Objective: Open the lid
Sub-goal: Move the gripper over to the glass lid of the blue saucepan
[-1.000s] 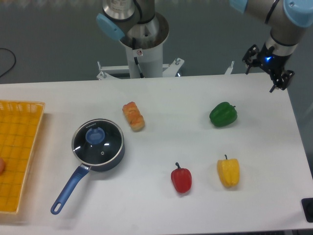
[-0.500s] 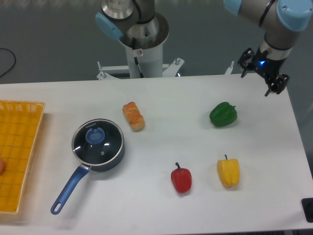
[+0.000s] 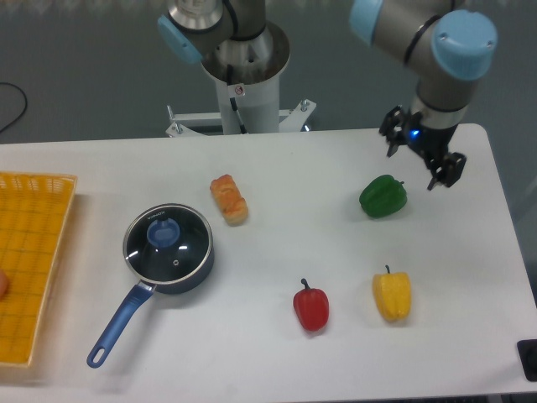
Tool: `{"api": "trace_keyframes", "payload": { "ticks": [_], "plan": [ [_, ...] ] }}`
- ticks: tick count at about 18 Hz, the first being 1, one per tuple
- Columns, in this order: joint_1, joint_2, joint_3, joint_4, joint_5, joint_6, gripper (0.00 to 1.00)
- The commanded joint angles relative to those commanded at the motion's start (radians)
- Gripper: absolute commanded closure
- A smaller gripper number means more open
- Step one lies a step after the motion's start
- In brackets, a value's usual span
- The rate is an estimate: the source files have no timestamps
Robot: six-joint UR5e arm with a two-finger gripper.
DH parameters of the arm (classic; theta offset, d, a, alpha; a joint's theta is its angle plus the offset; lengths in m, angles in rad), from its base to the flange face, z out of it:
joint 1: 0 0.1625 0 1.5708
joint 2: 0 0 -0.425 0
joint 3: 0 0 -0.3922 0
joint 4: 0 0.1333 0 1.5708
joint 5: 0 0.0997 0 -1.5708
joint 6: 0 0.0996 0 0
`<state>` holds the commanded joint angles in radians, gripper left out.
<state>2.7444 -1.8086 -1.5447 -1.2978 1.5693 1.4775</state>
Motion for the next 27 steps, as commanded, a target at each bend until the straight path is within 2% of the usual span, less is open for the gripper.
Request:
{"api": "trace_keyframes", "payload": {
  "ticks": [3, 8, 15, 21, 24, 27],
  "plan": [
    [-0.034, 0.011, 0.000, 0.000, -0.002, -0.022, 0.00],
    [-0.126, 0.051, -0.025, 0.003, -0.003, -0.245, 0.00],
    [-0.291, 0.066, -0.032, 0.003, -0.005, -0.402, 0.00],
    [-0.435, 0.051, -0.066, 0.011, -0.006, -0.413, 0.00],
    [-0.515, 0.025, -0.069, 0.018, -0.005, -0.414, 0.00],
    [-0.574, -0.004, -0.080, 0.078, -0.005, -0.418, 0.00]
  ]
}}
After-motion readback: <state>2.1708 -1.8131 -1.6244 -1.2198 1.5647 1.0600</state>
